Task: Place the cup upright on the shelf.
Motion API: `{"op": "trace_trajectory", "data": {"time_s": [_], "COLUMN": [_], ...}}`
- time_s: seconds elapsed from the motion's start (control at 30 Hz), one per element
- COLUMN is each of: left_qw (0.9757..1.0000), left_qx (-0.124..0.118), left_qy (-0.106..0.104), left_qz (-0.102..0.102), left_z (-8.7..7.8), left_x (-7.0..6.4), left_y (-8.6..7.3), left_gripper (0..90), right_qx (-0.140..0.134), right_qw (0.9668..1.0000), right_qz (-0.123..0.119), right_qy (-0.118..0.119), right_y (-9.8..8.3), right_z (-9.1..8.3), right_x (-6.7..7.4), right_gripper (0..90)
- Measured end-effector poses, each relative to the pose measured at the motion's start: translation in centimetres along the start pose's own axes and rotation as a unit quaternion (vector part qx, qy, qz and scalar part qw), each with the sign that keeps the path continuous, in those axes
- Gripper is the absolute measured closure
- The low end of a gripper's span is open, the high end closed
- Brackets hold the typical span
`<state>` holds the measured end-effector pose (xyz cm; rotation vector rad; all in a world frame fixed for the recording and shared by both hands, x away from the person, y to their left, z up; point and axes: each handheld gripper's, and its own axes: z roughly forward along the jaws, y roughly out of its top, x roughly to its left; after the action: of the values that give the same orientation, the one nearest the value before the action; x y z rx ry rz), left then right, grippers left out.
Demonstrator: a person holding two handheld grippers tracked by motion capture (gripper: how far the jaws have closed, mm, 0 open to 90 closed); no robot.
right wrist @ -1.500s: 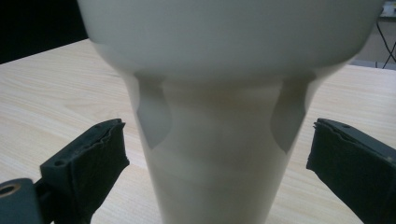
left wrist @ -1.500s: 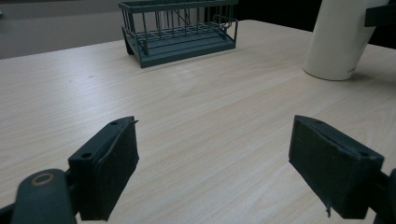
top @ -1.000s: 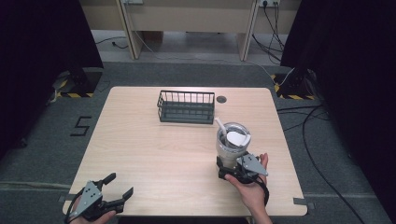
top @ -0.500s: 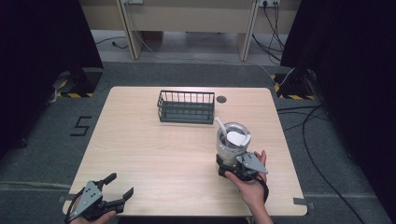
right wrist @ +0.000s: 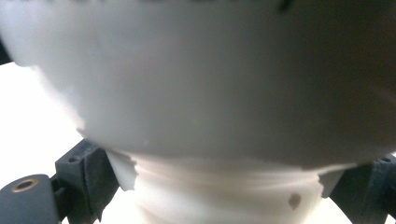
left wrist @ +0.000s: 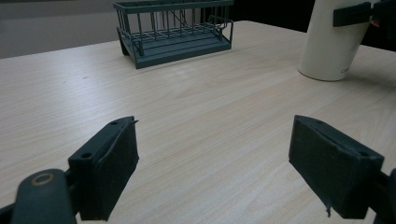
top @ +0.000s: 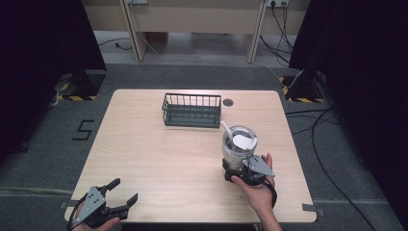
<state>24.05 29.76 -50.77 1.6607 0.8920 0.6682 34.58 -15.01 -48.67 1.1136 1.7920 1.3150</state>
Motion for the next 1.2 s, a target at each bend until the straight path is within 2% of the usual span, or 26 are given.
{"op": "trace_trajectory", "data": {"time_s": [0.3, 0.67, 0.9, 1.2], "left_qw": [1.0, 1.0, 1.0, 1.0], "left_qx": [0.0, 0.0, 0.0, -0.004], "left_qy": [0.001, 0.002, 0.003, 0.001], "left_qz": [-0.001, -0.001, -0.004, -0.007], "left_z": [0.0, 0.0, 0.0, -0.2], "left_x": [0.0, 0.0, 0.1, 0.1], "left_y": [0.0, 0.0, 0.0, 0.0], "left_gripper": [15.0, 15.1, 15.2, 15.3], "right_qx": [-0.002, -0.015, -0.015, -0.014], "right_qw": [1.0, 0.9999, 0.9999, 0.9998], "right_qz": [0.0, -0.001, 0.006, 0.01], "right_qy": [0.004, 0.002, 0.004, -0.006], "right_y": [0.4, 2.1, 3.3, 4.8], "right_z": [0.4, 0.2, 0.9, 2.1], "right_x": [0.2, 0.0, -0.3, -0.4], "right_gripper": [10.1, 10.1, 10.1, 10.1]}}
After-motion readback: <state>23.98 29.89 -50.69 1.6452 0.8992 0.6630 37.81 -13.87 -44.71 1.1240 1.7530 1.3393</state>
